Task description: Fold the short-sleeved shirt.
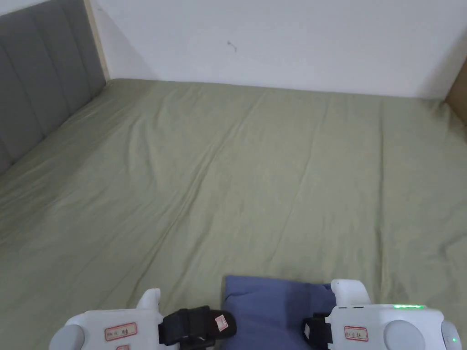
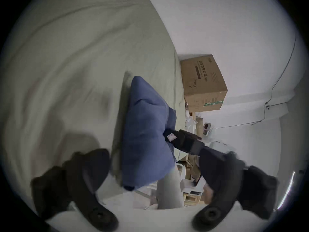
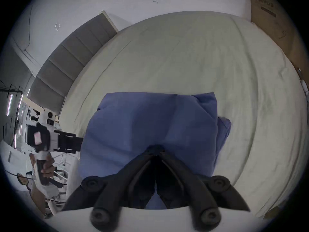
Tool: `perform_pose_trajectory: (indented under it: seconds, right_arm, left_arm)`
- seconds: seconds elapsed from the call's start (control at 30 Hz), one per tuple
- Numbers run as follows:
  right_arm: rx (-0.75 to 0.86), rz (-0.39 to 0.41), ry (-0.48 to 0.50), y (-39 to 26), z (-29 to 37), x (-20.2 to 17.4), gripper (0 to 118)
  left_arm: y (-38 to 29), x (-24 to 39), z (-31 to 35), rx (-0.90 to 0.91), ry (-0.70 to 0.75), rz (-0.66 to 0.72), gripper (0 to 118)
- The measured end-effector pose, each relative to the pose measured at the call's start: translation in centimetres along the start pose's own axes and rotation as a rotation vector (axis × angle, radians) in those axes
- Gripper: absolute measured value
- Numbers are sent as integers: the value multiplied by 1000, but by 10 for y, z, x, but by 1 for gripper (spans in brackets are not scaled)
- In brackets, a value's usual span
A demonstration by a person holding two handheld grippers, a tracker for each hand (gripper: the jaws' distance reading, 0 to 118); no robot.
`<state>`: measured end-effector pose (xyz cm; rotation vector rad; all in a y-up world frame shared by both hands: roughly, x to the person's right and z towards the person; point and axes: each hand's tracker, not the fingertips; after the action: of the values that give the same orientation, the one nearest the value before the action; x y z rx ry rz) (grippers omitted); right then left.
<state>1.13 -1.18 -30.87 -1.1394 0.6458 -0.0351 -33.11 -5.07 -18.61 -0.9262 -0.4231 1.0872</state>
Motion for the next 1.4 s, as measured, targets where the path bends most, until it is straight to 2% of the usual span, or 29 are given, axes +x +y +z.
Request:
perform_pose_trajectory:
  seconds: [0.03,0.17,0.2,0.27,0.33,0.37,0.4,0.43,0.47,0.5,0.53,0.57,0.63,0.7,0.83,0.97,1.03,1.07,1.1,1.13,1.3,1.33,1.37,1.4]
  right_arm:
    - [1,-5,1,1,-1,0,0]
    - [6,-32,13,1,1,0,0]
    - [6,-35,15,1,1,0,0]
    - [5,-39,18,1,1,-1,0]
    - [5,-44,18,-3,-2,9,0]
    - [5,-44,18,-3,-1,8,0]
    - [5,-47,18,-3,-1,8,0]
    - [5,-51,17,-3,-2,9,0]
    - [7,-52,15,-3,-2,10,0]
    - [9,-51,8,-3,-2,11,0]
    - [11,-47,-6,-4,-2,12,0]
    - [14,-41,-11,-3,8,3,0]
    - [32,-31,-17,-4,17,-1,0]
    - [67,-50,2,-3,26,-4,0]
    - [130,-62,4,5,27,-1,0]
    - [145,-48,8,6,26,-1,0]
    - [144,-52,6,6,26,-1,0]
    - [144,-55,7,6,26,-1,0]
    - [141,-59,7,16,33,-17,0]
    - [136,-67,3,16,30,-18,0]
    - [105,-95,-3,18,11,-17,0]
    - [103,-99,-3,19,8,-17,0]
    - [98,-103,0,19,7,-22,0]
    - [93,-105,1,20,4,-23,0]
  left_arm:
    - [3,-2,-5,-27,-9,3,115]
    - [23,-18,-32,-27,-59,45,115]
    - [23,-20,-42,-94,-102,115,115]
    - [27,-28,-58,-104,-95,144,115]
    - [32,-23,-70,-101,-191,160,114]
    - [33,-18,-77,-131,-188,169,108]
    - [32,-15,-82,-147,-170,163,83]
    - [33,-14,-85,-181,-140,133,26]
    - [33,-10,-91,-200,-132,122,27]
    - [30,-18,-91,-245,63,96,27]
    - [31,-27,-89,-250,96,110,27]
    - [32,-30,-85,-245,17,136,27]
    - [37,-22,-80,-238,-5,141,27]
    - [44,-18,-72,-260,60,33,27]
    - [72,-5,-36,-252,144,-51,27]
    - [122,6,27,-233,358,-237,27]
    - [150,5,59,-225,471,-288,27]
    - [164,2,80,-216,573,-296,27]
    - [177,-1,97,-204,659,-288,27]
    - [189,-2,111,-159,694,-281,27]
    - [237,-22,163,-197,1202,-429,27]
    - [243,-26,171,-183,1257,-433,29]
    - [249,-30,178,-180,1309,-459,36]
    - [254,-34,185,-142,1381,-496,52]
